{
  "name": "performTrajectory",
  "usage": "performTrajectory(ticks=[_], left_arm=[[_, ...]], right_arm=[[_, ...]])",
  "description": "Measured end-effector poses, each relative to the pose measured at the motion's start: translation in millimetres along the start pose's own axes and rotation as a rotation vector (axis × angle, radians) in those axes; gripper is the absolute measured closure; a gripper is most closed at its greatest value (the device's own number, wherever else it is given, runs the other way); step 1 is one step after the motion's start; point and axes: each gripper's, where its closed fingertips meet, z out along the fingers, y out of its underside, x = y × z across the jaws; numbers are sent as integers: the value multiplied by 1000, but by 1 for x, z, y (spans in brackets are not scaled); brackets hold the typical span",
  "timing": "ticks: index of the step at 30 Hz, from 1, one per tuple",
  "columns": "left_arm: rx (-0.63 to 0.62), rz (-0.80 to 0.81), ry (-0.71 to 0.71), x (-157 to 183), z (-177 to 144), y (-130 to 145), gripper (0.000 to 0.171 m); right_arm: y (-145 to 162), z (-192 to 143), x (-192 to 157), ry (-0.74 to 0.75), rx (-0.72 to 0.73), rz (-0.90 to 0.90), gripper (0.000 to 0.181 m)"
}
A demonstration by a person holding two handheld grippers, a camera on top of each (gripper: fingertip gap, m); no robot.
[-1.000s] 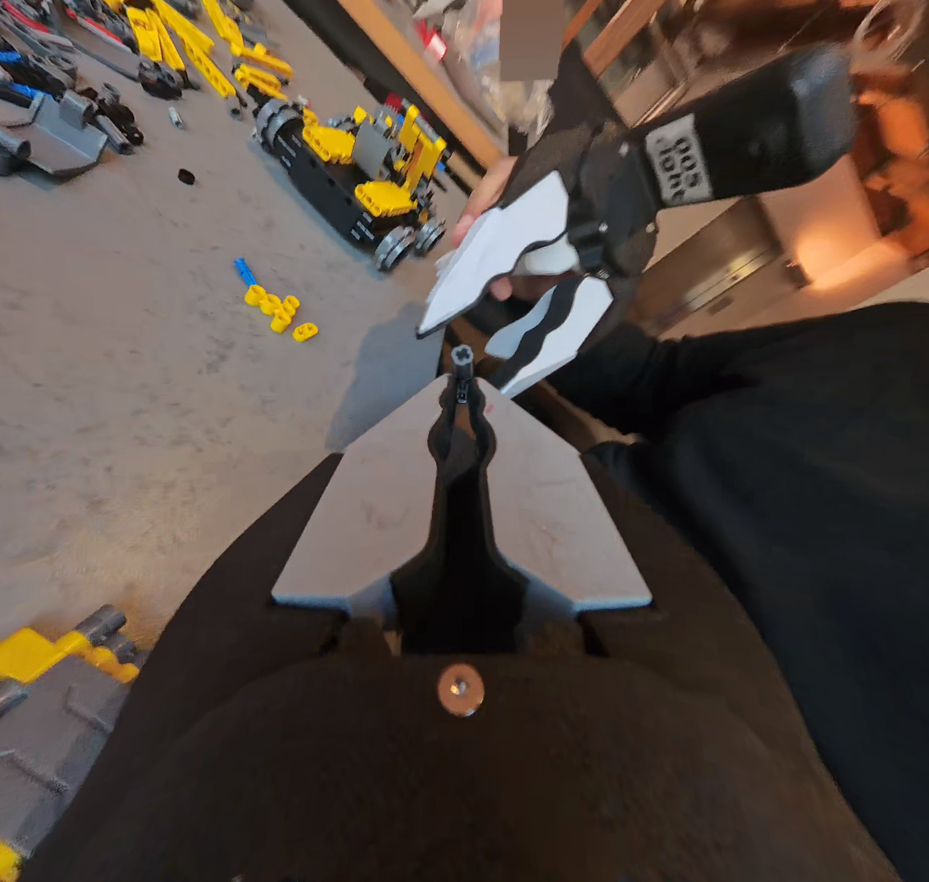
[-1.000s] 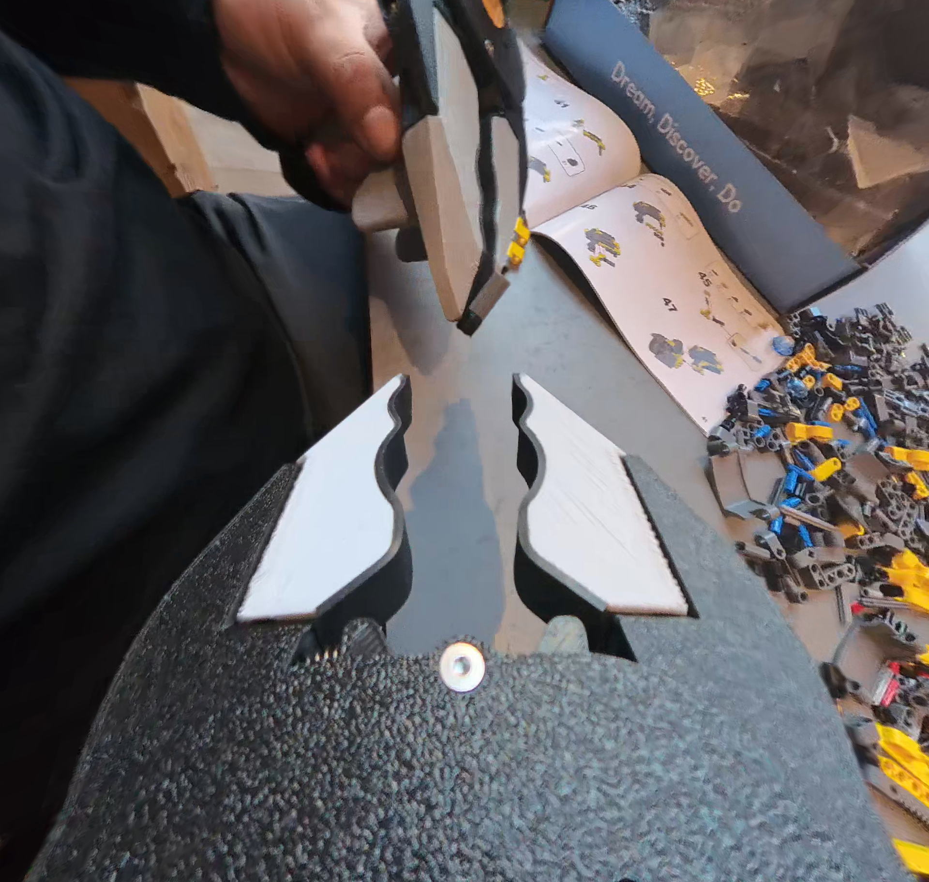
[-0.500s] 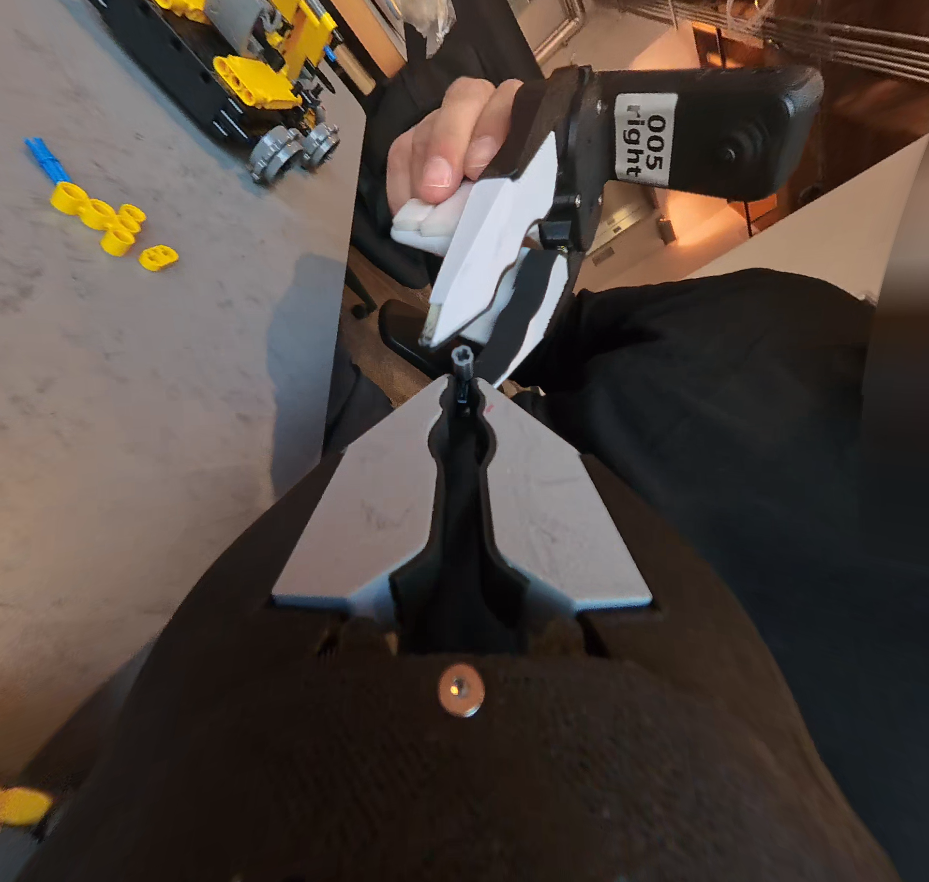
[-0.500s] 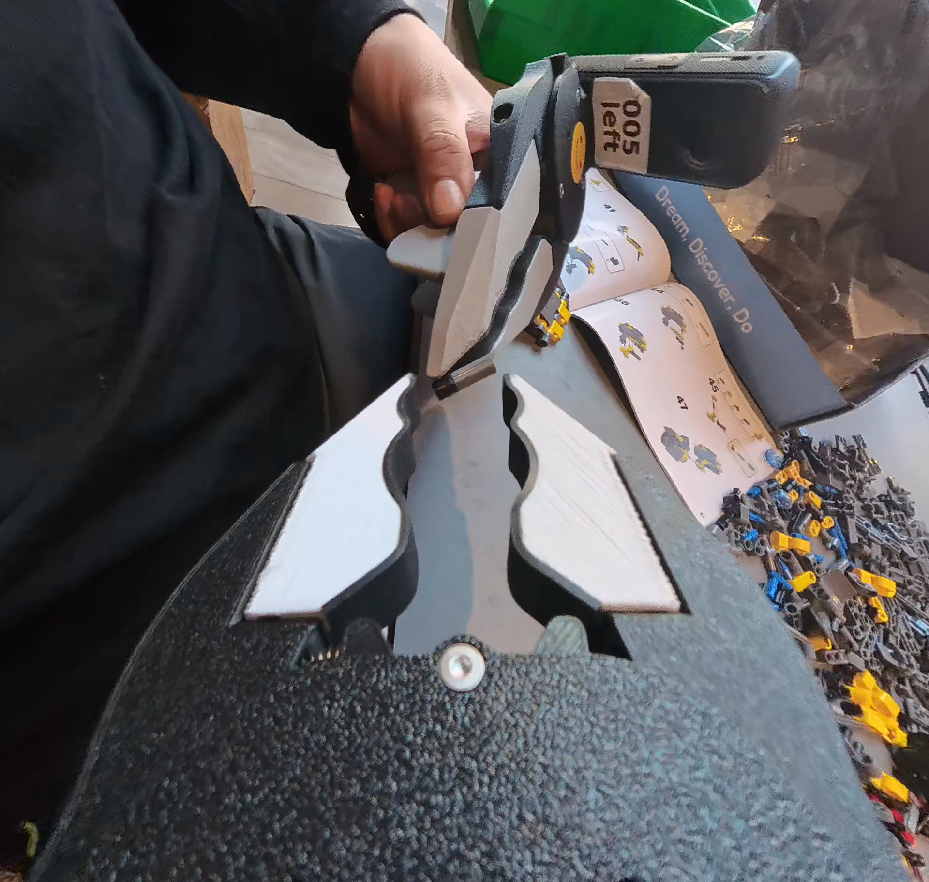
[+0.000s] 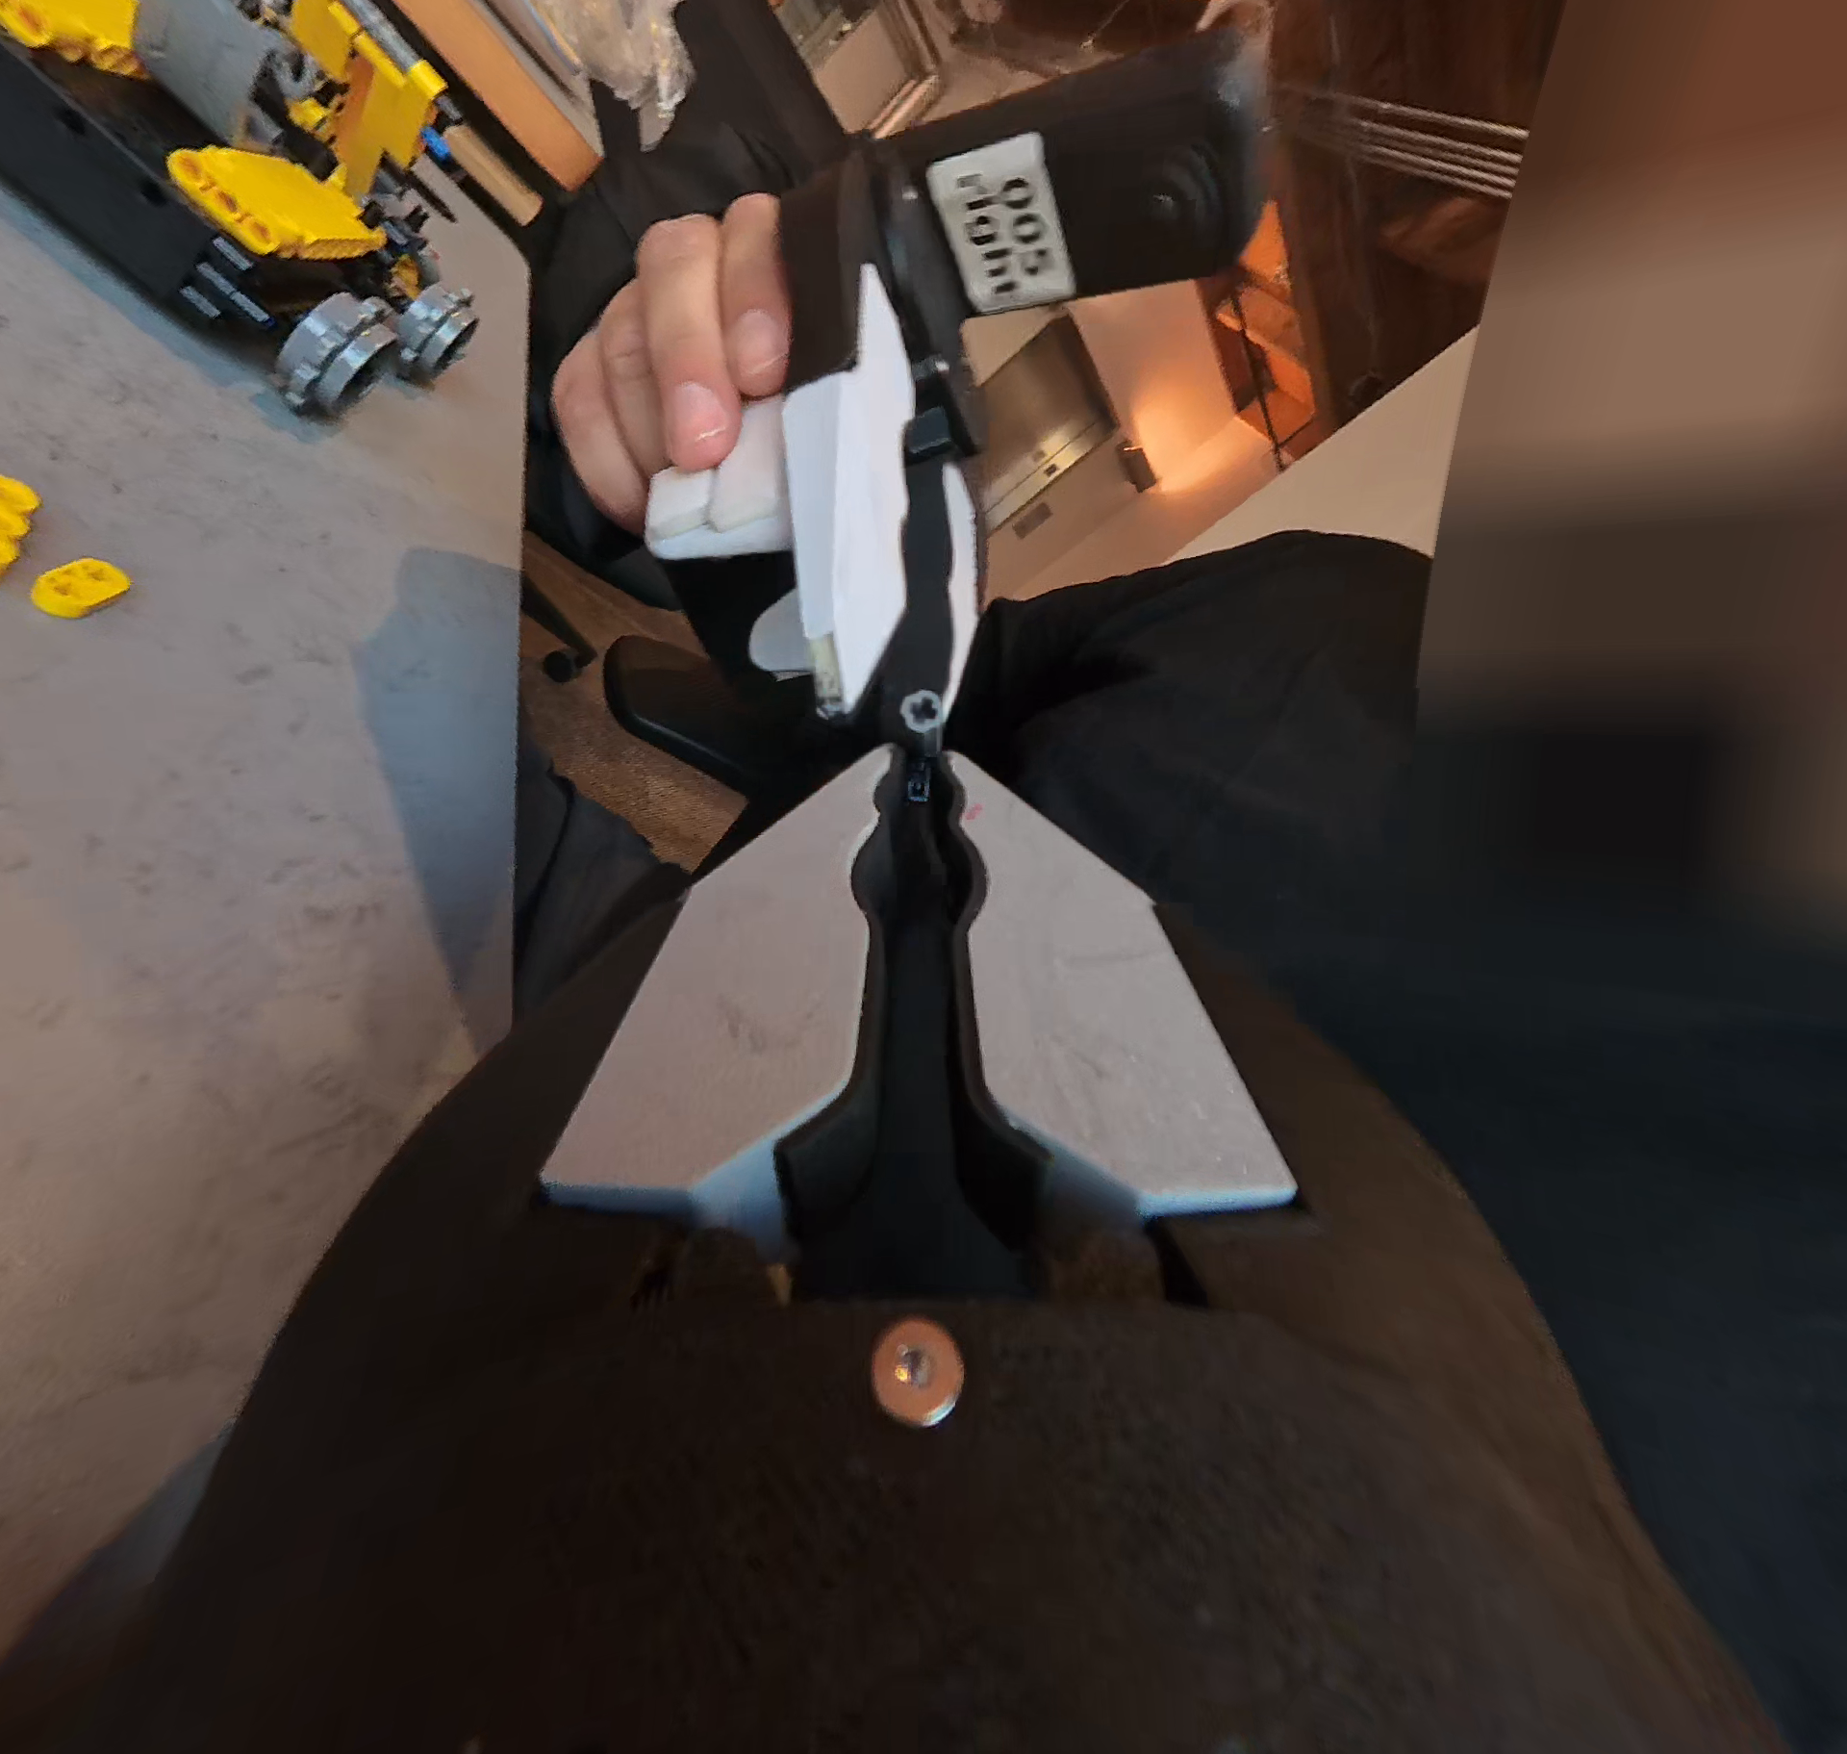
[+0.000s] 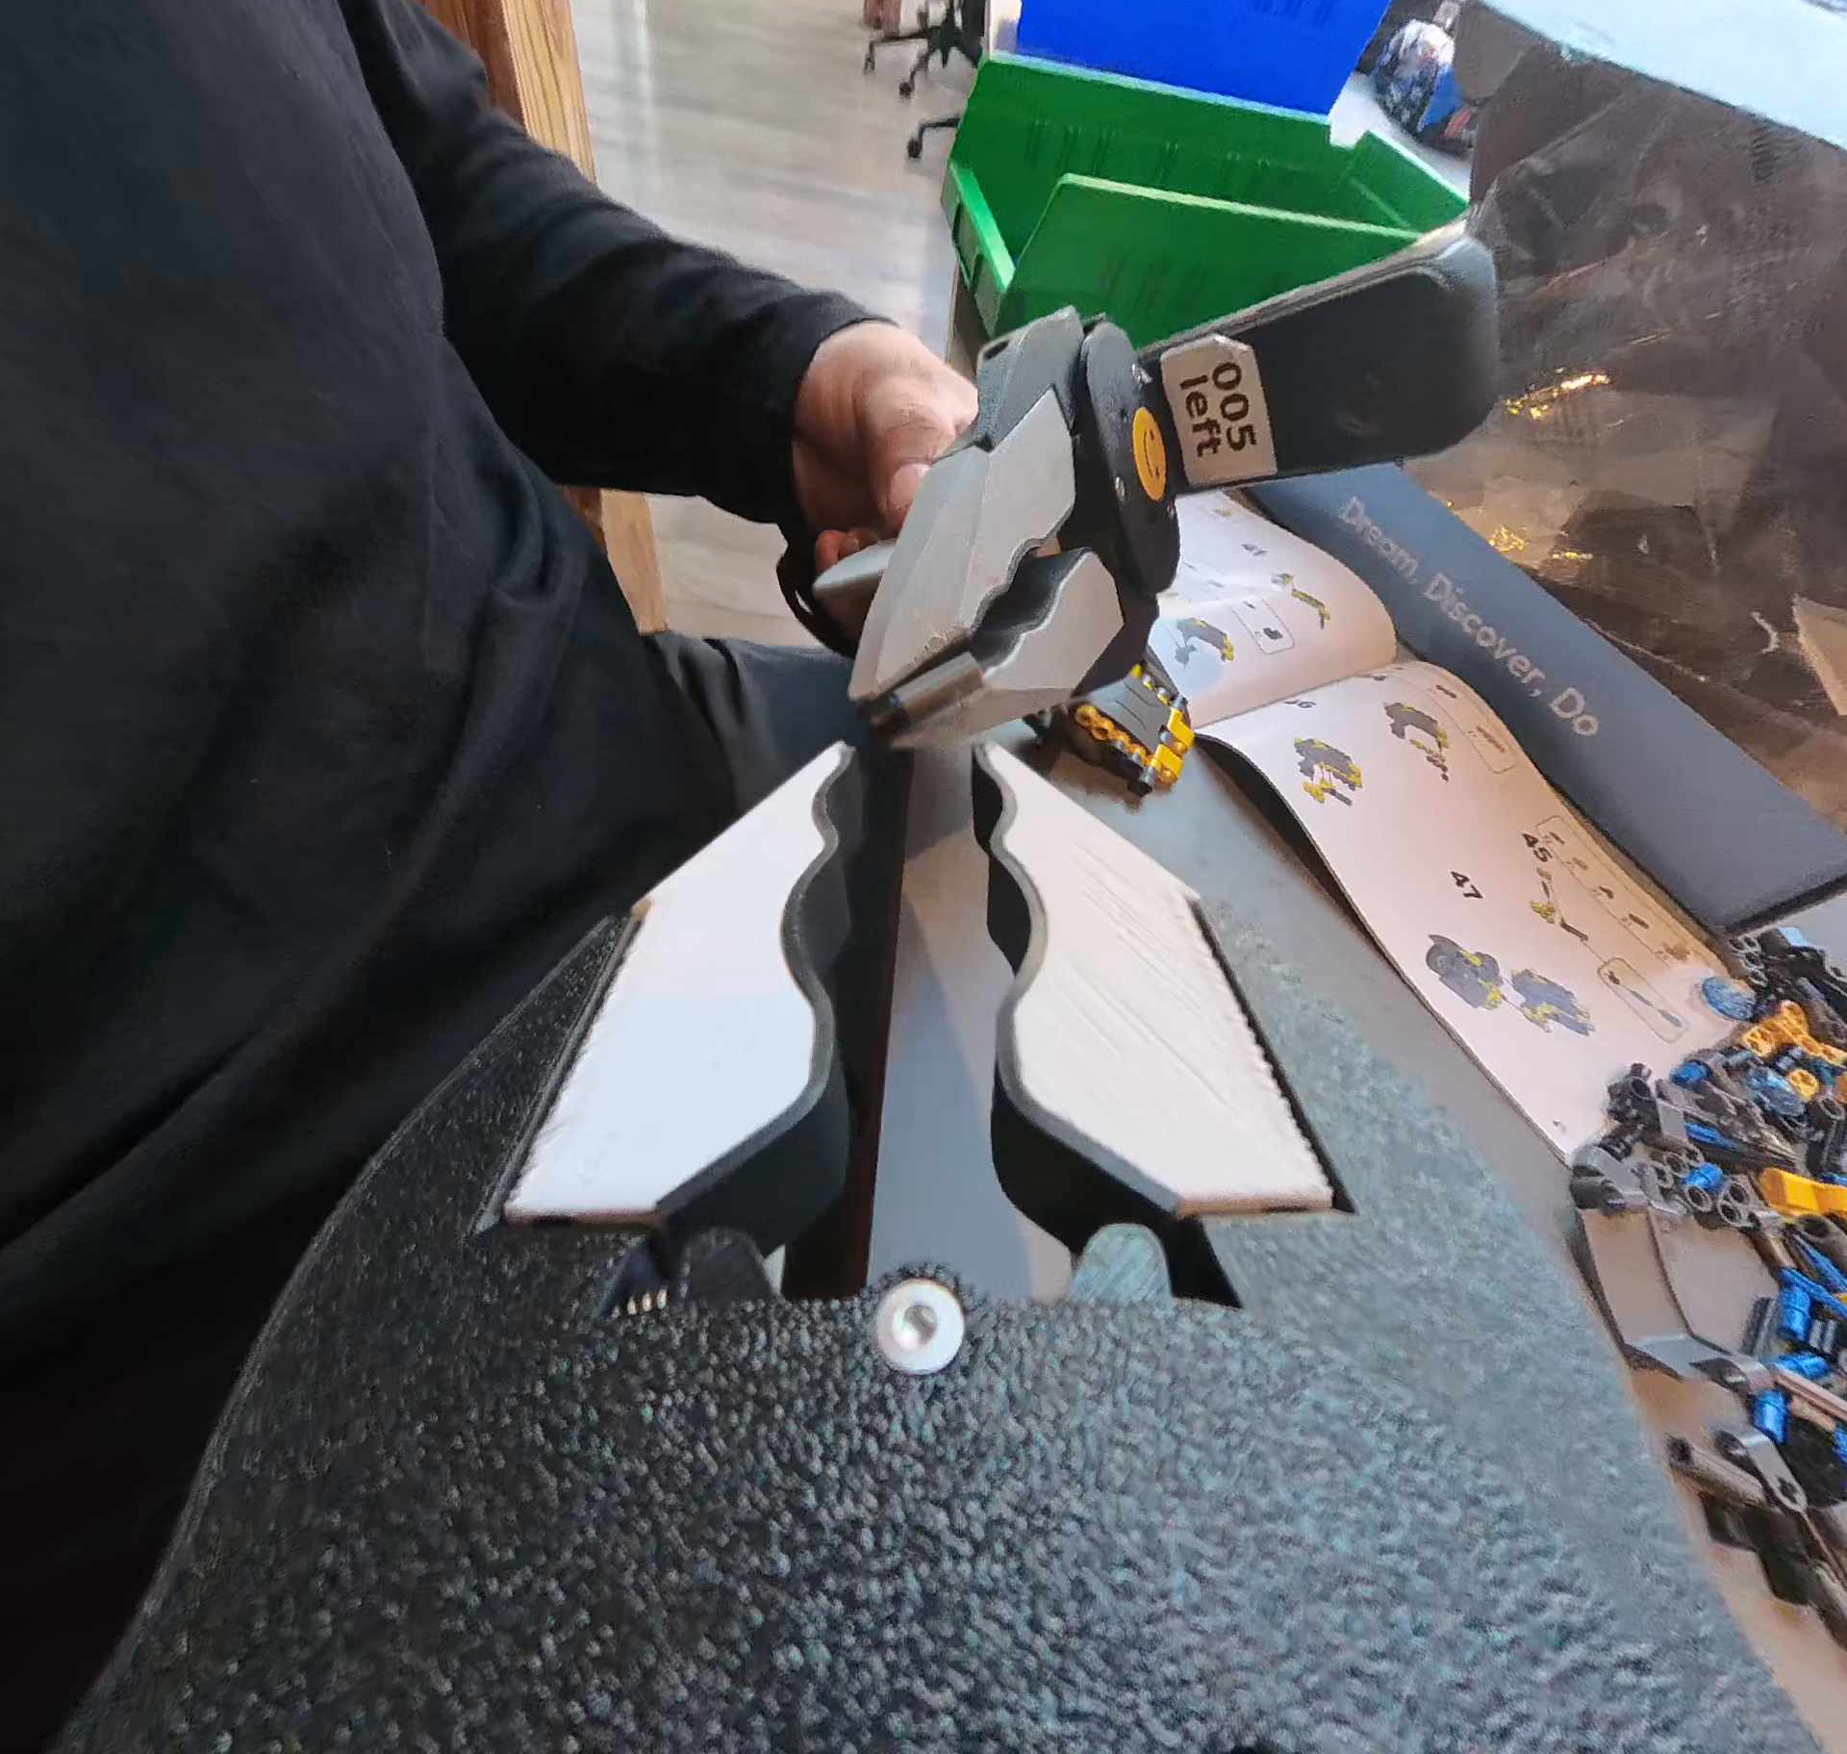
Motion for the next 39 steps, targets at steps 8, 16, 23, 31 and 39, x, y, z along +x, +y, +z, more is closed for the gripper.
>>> performTrajectory(ticks=[8,16,23,31,39], left_arm=[[49,71,222,38,2,-7,170],[-16,77,325,55,12,6,170],[-25,75,373,62,14,10,170],[-17,85,385,64,13,9,170],[-7,70,396,64,13,9,170]], right_arm=[[-40,-12,-12,-90,238,70,160],[-57,-11,-28,-174,302,23,154],[-58,-5,-40,-225,280,6,153],[-61,-5,-38,-226,301,13,159],[-61,-5,-38,-222,299,13,159]])
